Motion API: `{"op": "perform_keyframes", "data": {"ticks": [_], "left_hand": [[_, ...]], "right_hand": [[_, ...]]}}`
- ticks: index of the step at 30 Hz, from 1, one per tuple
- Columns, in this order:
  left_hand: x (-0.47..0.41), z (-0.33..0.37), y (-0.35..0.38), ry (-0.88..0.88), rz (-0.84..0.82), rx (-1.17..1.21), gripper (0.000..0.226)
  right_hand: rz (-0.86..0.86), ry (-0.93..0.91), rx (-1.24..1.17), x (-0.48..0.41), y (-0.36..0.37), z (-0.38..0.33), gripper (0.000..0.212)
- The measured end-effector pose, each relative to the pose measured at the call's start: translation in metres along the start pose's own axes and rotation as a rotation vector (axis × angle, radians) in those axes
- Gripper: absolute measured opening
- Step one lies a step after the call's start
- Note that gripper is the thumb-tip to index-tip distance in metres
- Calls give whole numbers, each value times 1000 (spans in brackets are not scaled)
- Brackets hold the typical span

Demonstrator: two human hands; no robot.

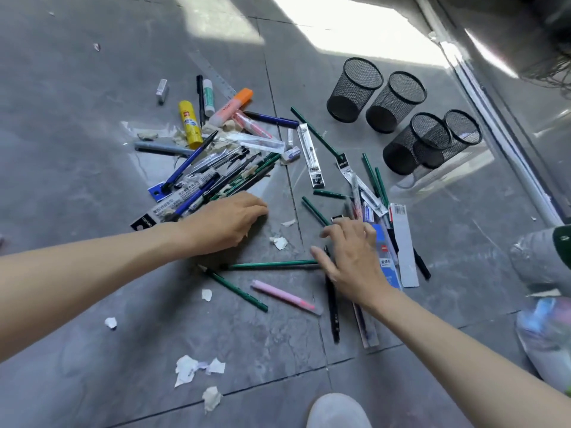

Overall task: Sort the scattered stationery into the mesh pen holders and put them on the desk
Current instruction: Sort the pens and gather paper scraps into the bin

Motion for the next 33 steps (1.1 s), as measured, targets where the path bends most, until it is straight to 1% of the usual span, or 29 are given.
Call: {"op": "perform_keyframes", "data": {"ticks": [1,2,3,7,9,10,12,15,17,19,21,23,25,27,29,31,33], "left_hand": [[-1,7,0,30,5,-17,37],[-2,13,5,60,-19,-35,41],[-3,17,13,91,-56,-55,45],[6,24,37,169,-156,-148,49],[14,16,33,161,-175,-126,53],[18,14,29,171,-172,-115,54],[28,12,20,204,-167,-112,54],[49,20,12,267,-141,-77,42],[59,31,12,285,-118,-42,39],[57,35,11,245,-57,-17,40],[44,30,15,145,-14,-25,44],[27,26,22,46,-20,-61,50],[10,24,32,-15,-74,-75,54],[-2,25,44,-35,-151,-107,55],[-6,23,51,-19,-211,-101,52],[-1,22,51,43,-225,-52,52],[14,16,49,95,-245,-16,60]], "right_hand": [[-13,-130,-3,0,1,-21,38],[-30,-251,8,2,3,-39,39],[-36,-331,31,4,6,-51,37],[4,-389,122,8,9,-41,22],[-27,-472,183,20,16,-22,16],[-54,-498,213,26,19,-11,18],[-79,-460,241,31,20,15,20],[-24,-233,196,24,4,47,5],[24,-80,149,21,-6,59,11],[55,-15,117,18,-12,54,22],[81,-83,81,16,-18,27,26],[78,-246,68,18,-18,-16,36],[62,-410,68,26,-11,-59,45],[44,-508,91,34,1,-83,40],[33,-483,117,34,9,-79,31],[27,-380,134,30,12,-55,26],[16,-269,157,27,11,-28,25]]}}
Point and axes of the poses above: each hand's wrist, its own x-axis away from the middle knuckle, its own y-axis out of the palm, z = x × y, the point moved 10 cm from there along -x, towards the middle knuckle, and after that the axes turned 10 degrees about x, right-handed, at the moved point
